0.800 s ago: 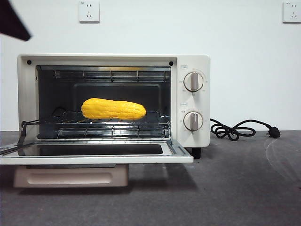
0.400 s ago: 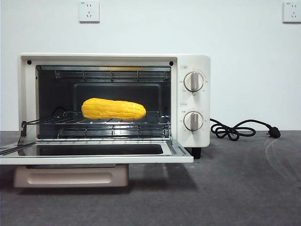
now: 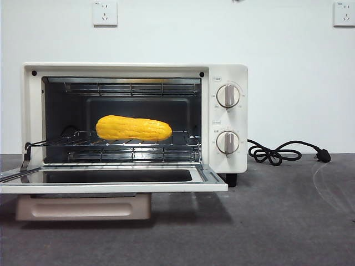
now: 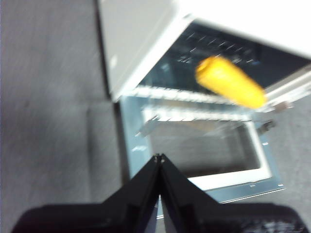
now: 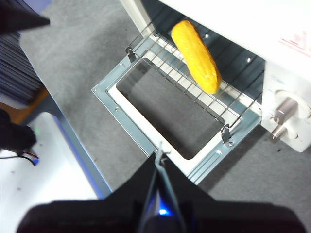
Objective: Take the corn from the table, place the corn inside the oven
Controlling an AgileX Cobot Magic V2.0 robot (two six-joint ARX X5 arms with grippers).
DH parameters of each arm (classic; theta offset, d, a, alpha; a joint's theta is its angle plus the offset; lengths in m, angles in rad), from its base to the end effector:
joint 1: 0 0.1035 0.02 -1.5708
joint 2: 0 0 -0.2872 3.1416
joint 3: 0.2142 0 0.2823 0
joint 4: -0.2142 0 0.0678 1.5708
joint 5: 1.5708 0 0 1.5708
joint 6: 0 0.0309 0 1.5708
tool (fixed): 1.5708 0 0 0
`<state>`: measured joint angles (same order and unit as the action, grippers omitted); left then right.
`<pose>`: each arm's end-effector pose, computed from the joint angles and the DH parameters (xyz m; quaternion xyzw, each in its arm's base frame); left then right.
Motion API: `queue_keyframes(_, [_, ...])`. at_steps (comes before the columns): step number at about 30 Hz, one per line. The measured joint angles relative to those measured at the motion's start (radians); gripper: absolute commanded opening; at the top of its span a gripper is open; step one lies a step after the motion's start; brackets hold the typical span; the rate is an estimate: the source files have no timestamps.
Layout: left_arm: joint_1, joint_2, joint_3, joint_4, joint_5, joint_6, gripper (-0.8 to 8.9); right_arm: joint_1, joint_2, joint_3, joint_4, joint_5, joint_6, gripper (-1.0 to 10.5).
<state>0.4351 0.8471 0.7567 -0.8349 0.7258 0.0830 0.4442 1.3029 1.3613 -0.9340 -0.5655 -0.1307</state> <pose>0.1580 0.0508 0.2810 -0.2078 0.3675 -0.1450 0.8948 0.2421 0.1336 0.3844 -0.0261 0.3937 0.4648 0.7927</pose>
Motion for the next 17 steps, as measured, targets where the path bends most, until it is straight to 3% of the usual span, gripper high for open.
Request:
queue_keyframes(3, [0.003,0.055,-0.072,0.023,0.0,0.004,-0.08,-0.057,0.039,0.0,0.0,-0.068,-0.013,-0.1])
queue_keyframes(17, [-0.006,0.474,-0.121,0.188,0.005,-0.014,-0.08,-0.085,0.057,0.0,0.011,-0.081,-0.023,-0.1])
